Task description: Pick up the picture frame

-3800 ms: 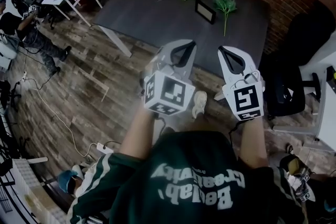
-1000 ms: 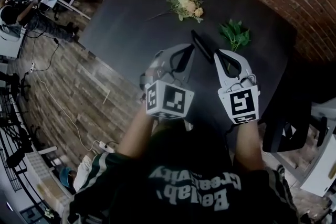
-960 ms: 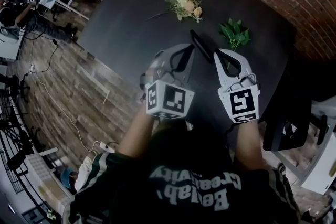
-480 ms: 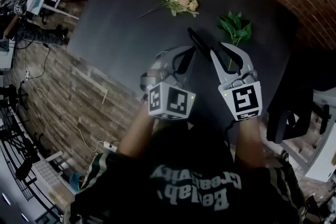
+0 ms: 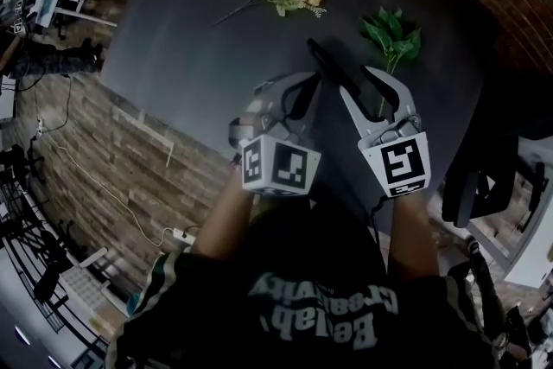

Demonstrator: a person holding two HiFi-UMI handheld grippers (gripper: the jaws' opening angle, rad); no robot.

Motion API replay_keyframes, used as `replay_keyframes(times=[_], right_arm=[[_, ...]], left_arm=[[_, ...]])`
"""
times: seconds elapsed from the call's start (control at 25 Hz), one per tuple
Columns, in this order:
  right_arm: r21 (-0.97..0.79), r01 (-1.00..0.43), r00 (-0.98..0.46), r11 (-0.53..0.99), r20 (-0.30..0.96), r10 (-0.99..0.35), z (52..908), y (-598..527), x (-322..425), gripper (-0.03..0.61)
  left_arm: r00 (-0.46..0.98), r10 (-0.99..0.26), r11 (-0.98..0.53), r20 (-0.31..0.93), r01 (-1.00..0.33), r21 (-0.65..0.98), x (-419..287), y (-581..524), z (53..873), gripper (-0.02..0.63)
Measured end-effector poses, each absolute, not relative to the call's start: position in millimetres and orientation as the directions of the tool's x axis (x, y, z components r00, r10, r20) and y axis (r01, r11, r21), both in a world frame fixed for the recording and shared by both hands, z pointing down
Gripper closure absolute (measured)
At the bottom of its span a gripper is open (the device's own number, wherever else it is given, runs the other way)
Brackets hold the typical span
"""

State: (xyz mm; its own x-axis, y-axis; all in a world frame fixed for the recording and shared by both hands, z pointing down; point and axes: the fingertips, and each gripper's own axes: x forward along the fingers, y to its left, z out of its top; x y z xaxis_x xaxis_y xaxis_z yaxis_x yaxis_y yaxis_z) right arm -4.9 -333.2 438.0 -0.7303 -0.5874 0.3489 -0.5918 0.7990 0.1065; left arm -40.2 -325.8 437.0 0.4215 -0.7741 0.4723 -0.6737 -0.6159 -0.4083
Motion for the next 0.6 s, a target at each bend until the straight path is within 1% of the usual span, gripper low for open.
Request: replay_keyframes(times=[0.28,0.36,0.48,0.6], right_arm=[[0.087,-0.579,-0.723,0.811,0.404,-0.56,470.0,-332.4,-7.2,0.389],[0.084,-0.585,-0.72,0.807,0.406,-0.563,476.0,-334.4,-6.4,0.366],[0.078,-0.583,-0.717,0.809,0.42,-0.557,486.8,-337.3,-5.9,0.348],[0.073,-0.578,-0.714,0.813,0.438,-0.547,497.9,-341.1,-7.6,0.345]], left_arm=[[0.428,-0.753,-0.634,0.499,-0.673,-0.38,-41.6,-327.6,461.5,0.611],[0.436,-0.748,-0.639,0.501,-0.677,-0.366,-40.9,-326.9,467.3,0.611],[0.452,-0.737,-0.652,0.502,-0.672,-0.352,-36.9,-325.5,475.7,0.611],[0.453,-0.731,-0.657,0.51,-0.669,-0.347,-36.0,-327.8,484.1,0.611]])
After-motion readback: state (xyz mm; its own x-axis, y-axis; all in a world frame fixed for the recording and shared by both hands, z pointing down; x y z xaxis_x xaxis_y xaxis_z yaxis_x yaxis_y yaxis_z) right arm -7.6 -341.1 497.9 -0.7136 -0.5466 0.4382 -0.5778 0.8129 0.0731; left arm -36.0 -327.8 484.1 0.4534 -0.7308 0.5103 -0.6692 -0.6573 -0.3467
